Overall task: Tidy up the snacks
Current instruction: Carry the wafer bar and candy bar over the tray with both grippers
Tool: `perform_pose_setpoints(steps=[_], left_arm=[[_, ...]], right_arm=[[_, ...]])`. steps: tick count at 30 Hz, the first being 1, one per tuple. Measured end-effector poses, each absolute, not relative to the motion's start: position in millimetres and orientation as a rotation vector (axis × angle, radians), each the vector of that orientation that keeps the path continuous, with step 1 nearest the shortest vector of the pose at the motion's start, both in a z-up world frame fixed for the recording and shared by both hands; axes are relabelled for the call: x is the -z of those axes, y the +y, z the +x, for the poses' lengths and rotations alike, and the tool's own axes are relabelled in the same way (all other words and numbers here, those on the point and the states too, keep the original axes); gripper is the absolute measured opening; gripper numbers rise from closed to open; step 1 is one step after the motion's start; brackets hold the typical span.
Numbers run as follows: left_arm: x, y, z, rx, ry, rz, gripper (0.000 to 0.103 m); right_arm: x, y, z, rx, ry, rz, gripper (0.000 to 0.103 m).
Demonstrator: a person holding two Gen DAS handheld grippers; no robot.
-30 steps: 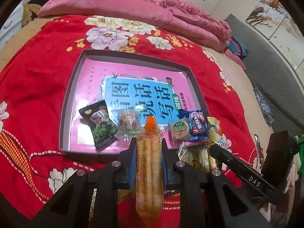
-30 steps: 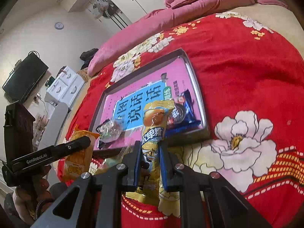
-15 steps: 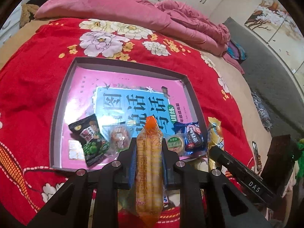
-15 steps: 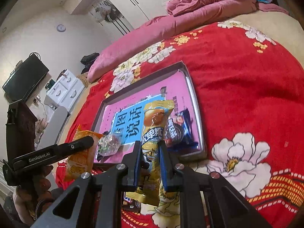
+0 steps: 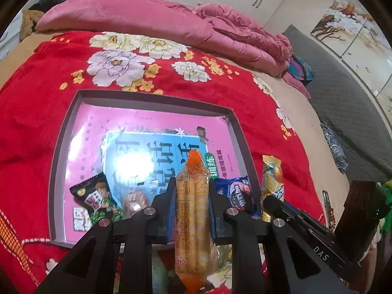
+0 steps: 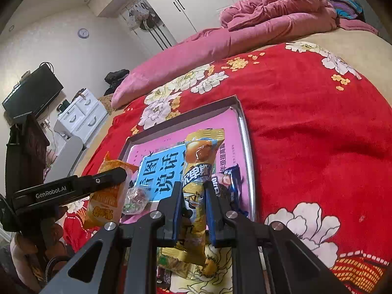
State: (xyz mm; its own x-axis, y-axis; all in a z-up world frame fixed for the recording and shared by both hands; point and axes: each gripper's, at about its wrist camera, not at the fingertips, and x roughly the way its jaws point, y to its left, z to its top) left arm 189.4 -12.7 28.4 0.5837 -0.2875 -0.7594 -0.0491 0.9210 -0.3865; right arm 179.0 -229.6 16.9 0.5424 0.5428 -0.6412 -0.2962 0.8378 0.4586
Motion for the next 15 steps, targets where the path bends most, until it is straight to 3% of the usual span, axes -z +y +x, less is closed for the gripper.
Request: perform_pose_setpoints(steps=[15], left_arm=[[-18,-14,210,0.146,0.929,-0.400,0.022]], right_arm=[[-11,-227,198,-0.486,0.860,0.283,0.018]])
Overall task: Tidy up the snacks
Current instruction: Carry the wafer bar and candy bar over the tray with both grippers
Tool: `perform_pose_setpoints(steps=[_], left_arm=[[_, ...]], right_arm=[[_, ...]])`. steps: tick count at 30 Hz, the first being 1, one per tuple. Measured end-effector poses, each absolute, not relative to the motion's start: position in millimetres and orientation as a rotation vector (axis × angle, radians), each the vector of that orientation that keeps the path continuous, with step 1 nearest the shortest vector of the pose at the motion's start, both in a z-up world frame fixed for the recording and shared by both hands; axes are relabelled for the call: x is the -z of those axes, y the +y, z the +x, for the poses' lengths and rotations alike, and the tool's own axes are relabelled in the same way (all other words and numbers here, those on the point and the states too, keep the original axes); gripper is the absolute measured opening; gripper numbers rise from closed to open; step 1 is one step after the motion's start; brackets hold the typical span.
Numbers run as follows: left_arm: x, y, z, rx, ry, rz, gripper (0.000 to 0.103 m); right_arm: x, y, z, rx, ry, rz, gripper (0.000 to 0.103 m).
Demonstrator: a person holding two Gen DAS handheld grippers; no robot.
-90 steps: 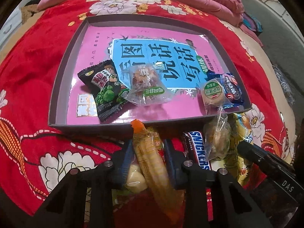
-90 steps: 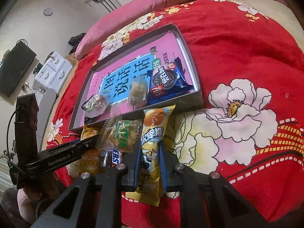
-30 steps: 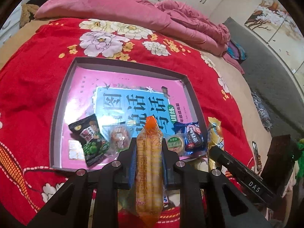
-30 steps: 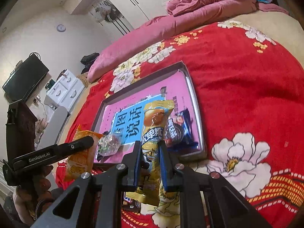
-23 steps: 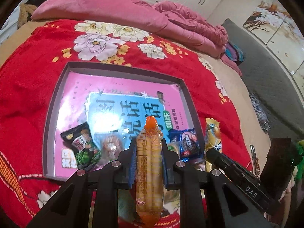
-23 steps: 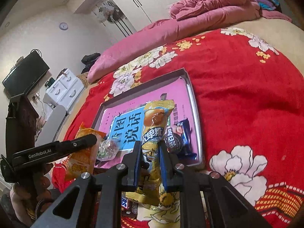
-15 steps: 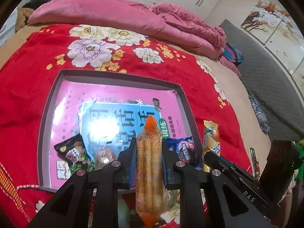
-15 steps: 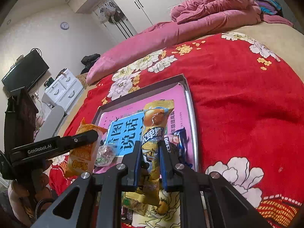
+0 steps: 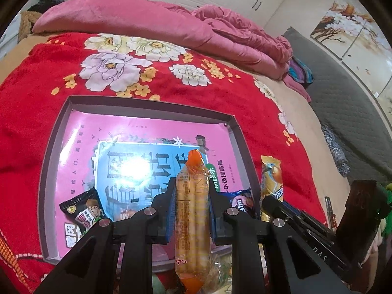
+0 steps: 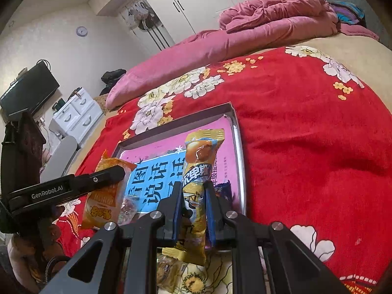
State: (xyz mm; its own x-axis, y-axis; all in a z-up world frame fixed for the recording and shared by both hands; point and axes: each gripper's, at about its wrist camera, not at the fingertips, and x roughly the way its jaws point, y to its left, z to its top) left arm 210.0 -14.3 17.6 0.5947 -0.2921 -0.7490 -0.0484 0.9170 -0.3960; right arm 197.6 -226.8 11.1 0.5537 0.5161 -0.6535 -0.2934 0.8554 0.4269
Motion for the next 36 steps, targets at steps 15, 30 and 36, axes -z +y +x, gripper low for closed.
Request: perform_pose_setpoints(steps=[15,30,36], left_arm=[[2,-17,221,0.134,0.957,-0.400,0.022],[16,-16,223,0.131,0.977,-0.404,0.022],[21,-16,222,0.131,0.986,-0.406,0.022]], right_arm=[[-5,-215,203,-0.496,0.861,0.243,0.018],[12,-200,210,-0.500,0.911,0.202,0.019],[13,-194,208,-0.506,0.910,0.179,0.019]])
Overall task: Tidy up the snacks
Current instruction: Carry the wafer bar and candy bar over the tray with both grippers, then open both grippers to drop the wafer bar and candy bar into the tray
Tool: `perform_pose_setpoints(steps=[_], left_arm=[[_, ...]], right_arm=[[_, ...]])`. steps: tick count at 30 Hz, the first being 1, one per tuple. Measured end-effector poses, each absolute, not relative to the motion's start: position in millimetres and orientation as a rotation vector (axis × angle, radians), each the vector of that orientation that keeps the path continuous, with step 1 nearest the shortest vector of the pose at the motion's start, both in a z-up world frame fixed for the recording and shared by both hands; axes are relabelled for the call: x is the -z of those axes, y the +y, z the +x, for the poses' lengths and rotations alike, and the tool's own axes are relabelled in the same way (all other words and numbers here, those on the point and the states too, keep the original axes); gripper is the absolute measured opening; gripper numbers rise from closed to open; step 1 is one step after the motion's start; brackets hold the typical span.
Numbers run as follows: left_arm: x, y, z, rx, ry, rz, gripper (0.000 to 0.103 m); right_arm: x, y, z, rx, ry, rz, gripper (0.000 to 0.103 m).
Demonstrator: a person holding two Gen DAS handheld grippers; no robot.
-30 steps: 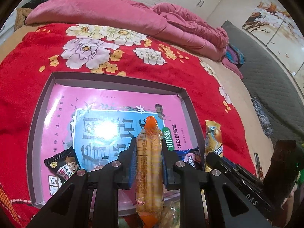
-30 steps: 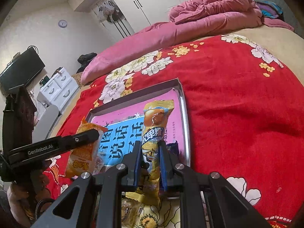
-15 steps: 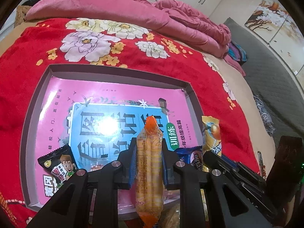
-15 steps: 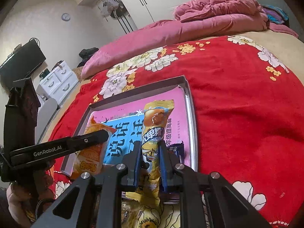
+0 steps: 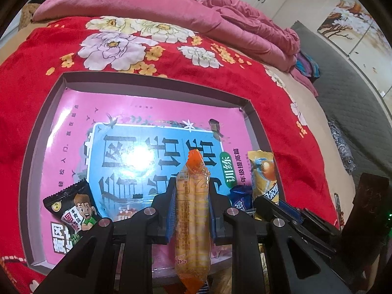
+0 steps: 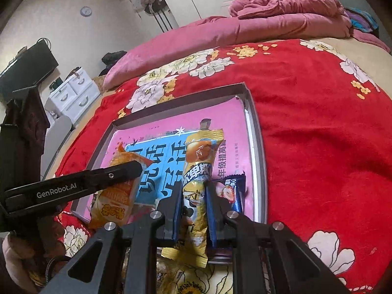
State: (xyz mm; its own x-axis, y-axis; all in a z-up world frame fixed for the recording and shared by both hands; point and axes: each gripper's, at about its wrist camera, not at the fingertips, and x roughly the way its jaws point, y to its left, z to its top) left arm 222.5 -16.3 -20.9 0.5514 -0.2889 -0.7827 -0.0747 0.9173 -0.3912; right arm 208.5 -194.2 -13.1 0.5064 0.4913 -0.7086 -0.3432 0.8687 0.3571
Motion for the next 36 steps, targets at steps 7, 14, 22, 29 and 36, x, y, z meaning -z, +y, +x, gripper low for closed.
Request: perform_pose_setpoints(steps=[7,14,22,29,36], left_arm=[[23,-14,223,0.130,0.990,-0.415,0.022],[24,-13,225,0.134,0.997,-0.420,0.022],[26,-14,227,0.138,1.003,-0.418,0.022],[27,-15,227,0.138,1.010,-0.417,0.025],[23,-15,223,0.138,1.005,-0.415,0.037]], right_arm=[[13,-196,208,-0.499,0.914,0.178,0.019],[13,-201,209,-0.489,0.917,0.194,0.021],[12,-207,208,-0.482,0.919,0.214,0.026],[12,-207,208,-0.484,0.919,0.211,0.029],[11,-207,207,-0.487,0.915,0.214,0.034]])
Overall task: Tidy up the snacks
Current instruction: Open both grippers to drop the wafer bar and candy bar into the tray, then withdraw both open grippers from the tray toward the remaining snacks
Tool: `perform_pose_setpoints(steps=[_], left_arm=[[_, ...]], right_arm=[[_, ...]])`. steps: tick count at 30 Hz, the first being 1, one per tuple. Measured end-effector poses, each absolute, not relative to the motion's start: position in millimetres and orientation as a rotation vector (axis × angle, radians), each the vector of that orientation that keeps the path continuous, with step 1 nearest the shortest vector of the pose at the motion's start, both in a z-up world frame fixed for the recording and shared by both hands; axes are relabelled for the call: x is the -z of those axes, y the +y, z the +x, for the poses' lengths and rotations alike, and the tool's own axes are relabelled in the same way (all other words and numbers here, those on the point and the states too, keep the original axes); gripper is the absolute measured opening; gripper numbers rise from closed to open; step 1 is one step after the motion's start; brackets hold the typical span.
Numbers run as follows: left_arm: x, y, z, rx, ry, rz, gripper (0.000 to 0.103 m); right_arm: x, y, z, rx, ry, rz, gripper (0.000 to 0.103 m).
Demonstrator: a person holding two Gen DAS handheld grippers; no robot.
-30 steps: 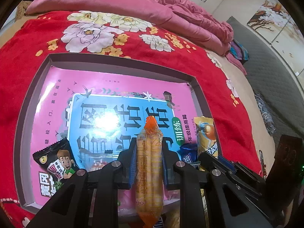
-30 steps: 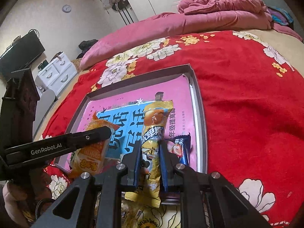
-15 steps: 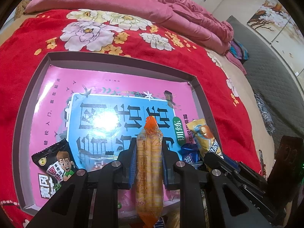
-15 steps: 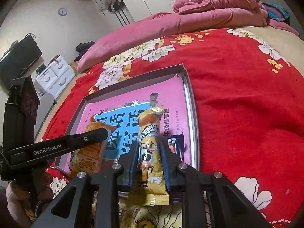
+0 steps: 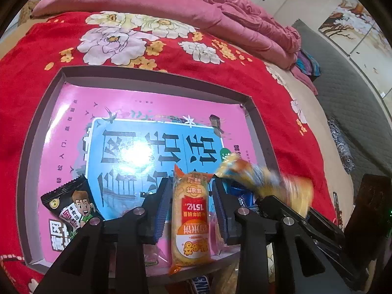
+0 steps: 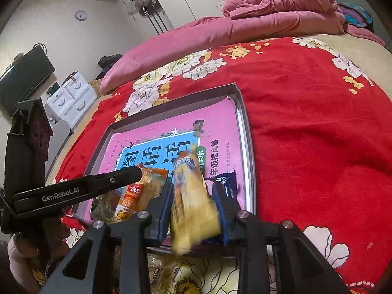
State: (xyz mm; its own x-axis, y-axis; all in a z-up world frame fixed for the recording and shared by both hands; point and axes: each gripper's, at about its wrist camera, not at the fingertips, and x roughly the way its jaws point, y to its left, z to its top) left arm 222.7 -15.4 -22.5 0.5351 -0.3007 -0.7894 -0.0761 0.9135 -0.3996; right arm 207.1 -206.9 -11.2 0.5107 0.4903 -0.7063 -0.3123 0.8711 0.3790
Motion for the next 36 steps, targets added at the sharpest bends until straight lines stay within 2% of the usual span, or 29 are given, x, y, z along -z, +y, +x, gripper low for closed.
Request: perform_pose_setpoints(steps=[7,12,14,19,27,31,36], left_arm=[[15,-13,217,0.141,0.991,-0.415,0.049],[10,-11,213,0.141,0.979,-0.429,0.056],[6,-11,210,0.142,0.969,-0.428,0.059],[-4,-11,201,0.141,0.947,-0.402,0.069],[-11,-4,185,0.126,0.920,-0.414,0.074],[-14,-2,177,0.121,0.913,-0.401,0.074],[-16,1,167,0.113,0.913,-0.387,0.074]], right_arm=[[9,-209,207,-0.488,0.909,0.223,0.038],[4,-212,205,-0.494,0.882,0.245,0.044],[-2,-213,203,-0.503,0.858,0.255,0.050],[-14,-216,198,-0.528,0.798,0.271,0.054],[-21,-213,191,-0.534,0.770,0.238,0.058],[-29,-212,184,-0.534,0.730,0.208,0.066],[-35,-207,175,-0.551,0.707,0.163,0.068]])
